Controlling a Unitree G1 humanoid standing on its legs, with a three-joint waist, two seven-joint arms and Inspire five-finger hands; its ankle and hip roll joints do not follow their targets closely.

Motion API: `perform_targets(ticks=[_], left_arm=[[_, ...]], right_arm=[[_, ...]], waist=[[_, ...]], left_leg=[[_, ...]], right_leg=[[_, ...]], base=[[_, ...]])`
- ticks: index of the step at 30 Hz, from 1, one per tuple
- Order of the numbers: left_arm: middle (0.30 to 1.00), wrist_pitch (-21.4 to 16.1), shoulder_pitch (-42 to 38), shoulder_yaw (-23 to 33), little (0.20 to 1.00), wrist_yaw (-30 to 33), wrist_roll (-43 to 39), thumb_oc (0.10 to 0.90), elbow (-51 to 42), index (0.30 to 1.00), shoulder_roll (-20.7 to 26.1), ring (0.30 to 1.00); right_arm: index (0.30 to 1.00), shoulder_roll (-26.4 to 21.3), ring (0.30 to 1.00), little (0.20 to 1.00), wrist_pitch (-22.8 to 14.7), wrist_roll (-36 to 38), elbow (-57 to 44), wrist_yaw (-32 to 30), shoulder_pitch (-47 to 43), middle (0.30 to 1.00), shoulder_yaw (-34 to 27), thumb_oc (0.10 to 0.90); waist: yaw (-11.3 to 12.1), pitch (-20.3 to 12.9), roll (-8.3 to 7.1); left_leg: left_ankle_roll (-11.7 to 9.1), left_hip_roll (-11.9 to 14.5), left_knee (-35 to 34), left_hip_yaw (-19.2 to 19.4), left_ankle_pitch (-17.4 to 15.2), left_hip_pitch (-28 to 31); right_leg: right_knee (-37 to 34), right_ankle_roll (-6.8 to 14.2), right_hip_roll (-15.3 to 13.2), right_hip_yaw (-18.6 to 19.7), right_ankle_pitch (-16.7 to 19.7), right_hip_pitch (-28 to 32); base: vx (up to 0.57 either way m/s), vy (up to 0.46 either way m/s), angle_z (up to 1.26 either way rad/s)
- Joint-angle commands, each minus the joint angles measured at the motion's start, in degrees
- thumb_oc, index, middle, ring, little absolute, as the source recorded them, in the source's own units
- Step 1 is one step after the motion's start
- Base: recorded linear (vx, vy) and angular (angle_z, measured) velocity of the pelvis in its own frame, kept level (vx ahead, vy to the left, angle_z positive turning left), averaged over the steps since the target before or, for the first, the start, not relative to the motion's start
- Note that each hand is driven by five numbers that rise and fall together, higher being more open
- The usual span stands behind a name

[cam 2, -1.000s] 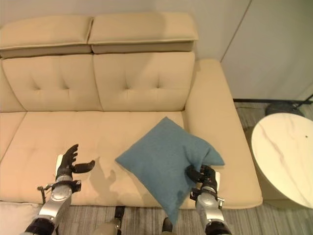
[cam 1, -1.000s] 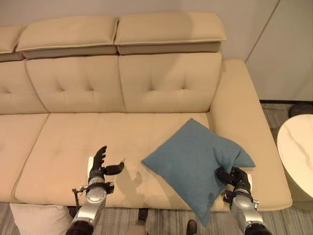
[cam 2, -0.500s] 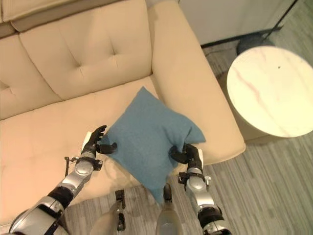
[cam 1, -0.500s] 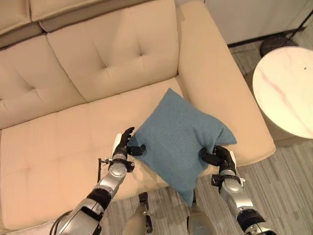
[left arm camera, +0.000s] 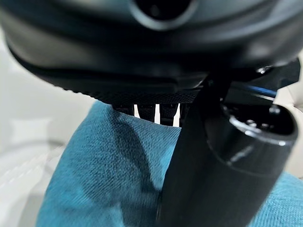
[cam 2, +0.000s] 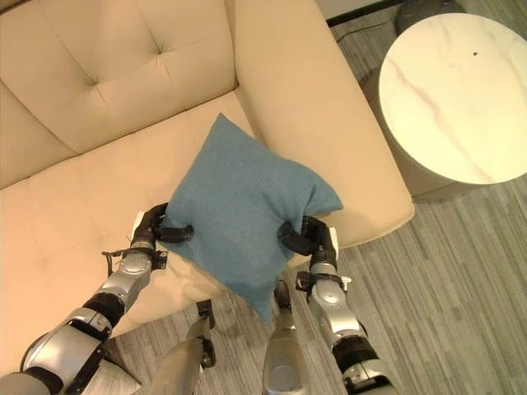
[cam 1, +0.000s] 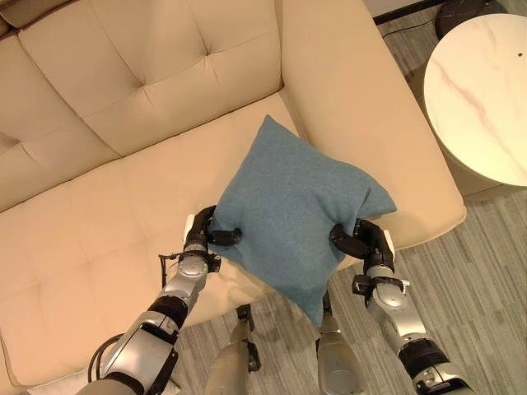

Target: Pick up all the scattered cushions and arrange them neatly on the sofa.

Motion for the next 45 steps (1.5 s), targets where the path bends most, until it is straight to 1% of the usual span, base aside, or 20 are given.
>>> perform_targets(ticks=[1, 5, 14, 15, 17, 20, 23, 25, 27, 29, 30, 31, 32, 33, 35, 36, 40, 42, 44, 45], left_arm=[[0.3, 0.7, 0.6, -1.4, 0.3, -5.4, -0.8, 0.4, 4.4, 0.3, -5.9, 0.3], [0.3, 0.8, 3.0, -1.1, 0.3, -5.4, 0.0, 0.4, 1.5, 0.3, -5.6, 0.3], [0.3, -0.7, 13.7, 3.0, 0.3, -6.2, -9.1, 0.4, -13.8, 0.3, -3.0, 0.3], [0.3, -1.0, 14.0, 3.2, 0.3, -6.8, -9.6, 0.4, -15.1, 0.3, -3.1, 0.3], [0.3, -1.1, 17.0, 2.8, 0.3, -8.5, -6.4, 0.4, -18.8, 0.3, -2.2, 0.3], [0.3, -0.9, 19.3, 3.7, 0.3, -9.7, -4.8, 0.4, -20.2, 0.3, -1.7, 0.3], [0.3, -0.2, 23.5, 3.9, 0.3, -10.9, -2.5, 0.4, -23.3, 0.3, -0.7, 0.3], [0.3, 0.3, 26.0, 4.2, 0.3, -11.2, -2.0, 0.4, -24.6, 0.3, -0.2, 0.3], [0.3, 0.9, 29.2, 4.4, 0.3, -11.9, -2.4, 0.4, -25.3, 0.3, 0.0, 0.3], [0.3, 1.1, 30.1, 4.3, 0.3, -12.2, -2.2, 0.4, -24.8, 0.3, -0.3, 0.3], [0.3, 1.5, 31.5, 4.2, 0.3, -12.4, -2.3, 0.4, -24.8, 0.3, -0.8, 0.3], [0.3, 1.5, 31.5, 4.2, 0.3, -12.4, -2.3, 0.4, -24.8, 0.3, -0.8, 0.3], [0.3, 1.6, 32.4, 4.4, 0.3, -12.5, -2.0, 0.4, -24.8, 0.3, -0.8, 0.3], [0.3, 1.5, 34.0, 4.7, 0.3, -12.2, -1.5, 0.4, -25.5, 0.3, -0.5, 0.3], [0.3, 1.6, 34.8, 4.7, 0.3, -12.1, -1.5, 0.4, -26.1, 0.3, -0.4, 0.3], [0.3, 1.6, 35.6, 4.7, 0.3, -12.1, -1.1, 0.4, -26.8, 0.3, 0.3, 0.3], [0.3, 1.3, 36.3, 5.5, 0.3, -11.7, -1.5, 0.4, -26.1, 0.3, -0.3, 0.3], [0.3, 1.4, 36.9, 6.2, 0.3, -11.3, -1.8, 0.4, -26.1, 0.3, -0.4, 0.3], [0.3, 1.4, 37.1, 6.3, 0.3, -11.3, -1.4, 0.4, -26.7, 0.3, -0.5, 0.3], [0.3, 1.3, 36.7, 6.4, 0.3, -11.2, -1.4, 0.4, -27.0, 0.3, -0.4, 0.3]], right_arm=[[0.3, 3.3, 0.3, 0.3, 0.8, 1.2, -2.3, 2.1, 1.1, 0.3, 1.5, 0.4], [0.3, 3.6, 0.3, 0.3, 1.4, -0.1, -3.8, 2.0, 1.5, 0.3, 0.5, 0.4], [0.3, 3.7, 0.3, 0.3, 2.1, -1.6, -9.0, 1.9, 0.1, 0.3, -2.2, 0.4], [0.3, 4.0, 0.3, 0.3, 2.2, -1.4, -10.4, 2.1, 0.9, 0.3, -3.0, 0.4], [0.3, 3.7, 0.3, 0.3, 2.2, -2.7, -14.7, 4.1, 5.5, 0.3, -4.7, 0.4], [0.3, 3.8, 0.3, 0.3, 2.9, -5.2, -17.0, 5.8, 9.3, 0.3, -6.3, 0.4], [0.3, 4.6, 0.3, 0.3, 3.7, -7.1, -18.3, 7.6, 13.1, 0.3, -7.5, 0.4], [0.3, 5.4, 0.3, 0.3, 4.0, -7.6, -17.7, 7.9, 13.9, 0.3, -7.4, 0.4], [0.3, 6.4, 0.3, 0.3, 4.2, -6.9, -17.3, 8.3, 15.3, 0.3, -7.6, 0.4], [0.3, 6.7, 0.3, 0.3, 4.0, -6.6, -17.4, 8.4, 16.0, 0.3, -7.6, 0.4], [0.3, 6.6, 0.3, 0.3, 3.8, -5.9, -17.5, 8.7, 16.8, 0.3, -7.7, 0.4], [0.3, 6.6, 0.3, 0.3, 3.8, -5.9, -17.5, 8.7, 16.8, 0.3, -7.7, 0.4], [0.3, 6.3, 0.3, 0.3, 3.5, -5.9, -17.6, 8.7, 16.9, 0.3, -7.5, 0.4], [0.3, 6.2, 0.3, 0.3, 3.0, -6.1, -17.4, 8.8, 16.7, 0.3, -6.6, 0.4], [0.3, 6.3, 0.3, 0.3, 2.6, -5.7, -17.0, 8.6, 16.2, 0.3, -5.8, 0.4], [0.3, 6.2, 0.3, 0.3, 2.9, -5.9, -16.8, 8.5, 15.9, 0.3, -5.0, 0.4], [0.3, 6.5, 0.3, 0.3, 2.5, -4.4, -16.2, 8.2, 16.5, 0.3, -3.5, 0.4], [0.3, 6.3, 0.3, 0.3, 2.8, -4.1, -16.3, 8.5, 17.0, 0.3, -2.9, 0.4], [0.3, 5.8, 0.3, 0.3, 2.8, -3.6, -16.9, 8.9, 18.0, 0.3, -3.2, 0.4], [0.3, 5.6, 0.3, 0.3, 2.7, -3.5, -17.4, 9.0, 18.0, 0.3, -3.4, 0.4]], waist=[[0.0, -1.0, -1.9], [0.5, -1.9, -2.24], [4.0, -5.6, -2.68], [3.9, -5.8, -3.09], [3.5, -7.2, -4.09], [3.5, -9.3, -4.47], [3.8, -10.7, -4.75], [4.1, -10.3, -4.77], [4.9, -9.9, -4.02], [4.9, -10.0, -3.78], [4.6, -10.2, -3.45], [4.6, -10.3, -3.32], [4.6, -10.3, -3.43], [5.1, -10.2, -3.45], [5.1, -10.1, -3.5], [4.9, -9.9, -4.15], [5.5, -11.0, -5.03], [5.9, -11.8, -5.04], [5.6, -11.6, -5.38], [5.6, -10.9, -5.85]], left_leg=[[0.6, -1.1, 0.0, -1.7, -2.3, -2.8], [0.9, -1.2, 0.0, -2.0, -3.1, -1.1], [1.0, -1.4, 1.1, -4.1, -3.9, 2.1], [1.1, -1.4, 3.7, -3.3, -5.1, 1.3], [1.8, -0.2, 9.9, 2.6, -8.2, 0.7], [2.5, -0.6, 10.8, 3.1, -9.9, 1.1], [4.5, -2.0, 11.0, 3.1, -11.7, 3.2], [5.7, -2.8, 11.0, 3.7, -12.7, 5.4], [6.9, -3.4, 9.6, 3.1, -13.5, 8.8], [7.0, -3.9, 8.5, 2.3, -13.2, 9.9], [7.0, -4.8, 6.4, 0.6, -12.5, 11.7], [7.0, -4.6, 6.4, 0.6, -12.4, 11.5], [6.9, -5.1, 5.7, 0.2, -12.3, 12.4], [6.8, -5.7, 4.5, -0.4, -12.0, 13.4], [6.6, -5.9, 3.9, -0.8, -11.9, 13.8], [6.3, -6.9, 4.1, -2.2, -11.9, 14.4], [5.6, -7.8, 5.5, -2.9, -12.6, 14.0], [5.1, -7.8, 7.1, -2.6, -13.4, 13.5], [3.3, -7.7, 12.6, -2.0, -14.6, 12.0], [1.6, -7.2, 17.6, -1.4, -13.9, 9.5]], right_leg=[[6.5, 0.1, -1.1, -0.6, -4.9, -3.7], [7.1, 0.1, -1.0, -0.9, -5.7, -2.0], [6.2, -0.1, -1.9, -5.0, -6.9, 4.6], [6.4, -0.1, -2.7, -5.9, -7.3, 5.3], [6.8, 0.4, -4.6, -8.6, -7.8, 8.2], [7.8, 1.0, -5.5, -9.7, -7.7, 9.4], [15.8, 2.2, -7.1, -10.4, -6.6, 9.0], [22.0, 2.9, -9.1, -11.4, -2.7, 7.8], [28.7, 2.3, -10.2, -13.5, -2.0, 6.7], [29.8, 1.6, -8.7, -13.2, -3.2, 5.9], [29.1, 0.5, -4.5, -13.0, -7.1, 4.3], [28.8, 0.4, -4.4, -13.1, -6.9, 4.3], [27.6, -0.1, -2.5, -13.5, -8.7, 4.0], [25.1, -0.9, 0.2, -15.9, -9.3, 1.9], [24.0, -0.9, 1.4, -17.4, -8.9, 0.4], [19.6, -1.2, 2.8, -17.7, -8.8, 1.5], [13.6, -3.1, 4.7, -15.4, -9.4, 6.0], [11.7, -3.6, 4.7, -16.4, -9.4, 7.9], [9.6, -4.6, 4.9, -16.7, -10.0, 10.3], [9.3, -5.0, 4.4, -16.9, -10.1, 11.0]], base=[[0.0, 0.0, 0.0], [0.01, -0.001, 0.0], [0.05, 0.011, 0.17], [0.0, 0.067, 0.3], [0.05, 0.168, 0.62], [0.15, 0.183, 0.47], [0.15, 0.283, 0.34], [0.08, 0.257, 0.18], [0.1, 0.254, 0.09], [0.12, 0.167, 0.05], [0.12, 0.132, -0.04], [0.12, 0.079, 0.13], [0.09, 0.034, 0.43], [0.1, 0.033, 0.47], [0.07, 0.018, 0.36], [0.07, 0.012, 0.45], [0.05, -0.053, 0.47], [0.08, -0.068, 0.18], [0.03, -0.073, 0.24], [-0.09, -0.048, 0.43]])
